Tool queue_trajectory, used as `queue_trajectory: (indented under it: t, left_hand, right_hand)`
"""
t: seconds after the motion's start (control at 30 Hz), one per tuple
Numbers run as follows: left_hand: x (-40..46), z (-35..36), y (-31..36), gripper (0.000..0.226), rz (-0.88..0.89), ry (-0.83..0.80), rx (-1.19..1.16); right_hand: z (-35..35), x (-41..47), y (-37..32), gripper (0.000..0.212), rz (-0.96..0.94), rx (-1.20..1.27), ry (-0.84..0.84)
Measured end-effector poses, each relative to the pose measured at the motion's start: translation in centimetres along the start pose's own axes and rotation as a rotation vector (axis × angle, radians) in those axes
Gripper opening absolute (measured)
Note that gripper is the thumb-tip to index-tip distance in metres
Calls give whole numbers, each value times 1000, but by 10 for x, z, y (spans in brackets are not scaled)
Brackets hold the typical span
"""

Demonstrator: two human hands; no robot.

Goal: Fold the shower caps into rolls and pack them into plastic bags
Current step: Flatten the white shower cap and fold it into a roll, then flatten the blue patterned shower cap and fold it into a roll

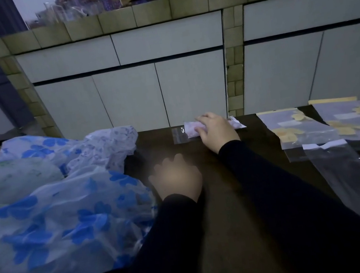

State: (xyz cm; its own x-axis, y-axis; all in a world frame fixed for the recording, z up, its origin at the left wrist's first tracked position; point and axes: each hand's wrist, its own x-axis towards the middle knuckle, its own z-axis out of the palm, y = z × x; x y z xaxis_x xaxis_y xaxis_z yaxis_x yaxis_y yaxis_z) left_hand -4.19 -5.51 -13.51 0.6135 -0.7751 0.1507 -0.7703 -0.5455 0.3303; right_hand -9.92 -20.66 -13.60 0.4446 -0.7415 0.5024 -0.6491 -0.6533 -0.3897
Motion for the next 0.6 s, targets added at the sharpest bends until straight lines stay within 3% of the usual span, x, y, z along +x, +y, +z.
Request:
queue_trajectory:
  t: [0.23,0.43,0.6]
  left_hand:
    - [-19,-22,10,24,144,223,-275]
    - [-49,-44,-1,22,335,335,-216]
    - [-78,-89,-27,17,434,463,-86]
  right_hand:
    - [-17,-45,-34,31,-101,283,42]
    - [-40,-87,-45,18,-39,463,131]
    - [-50,-116,-70,13,-326,529,28]
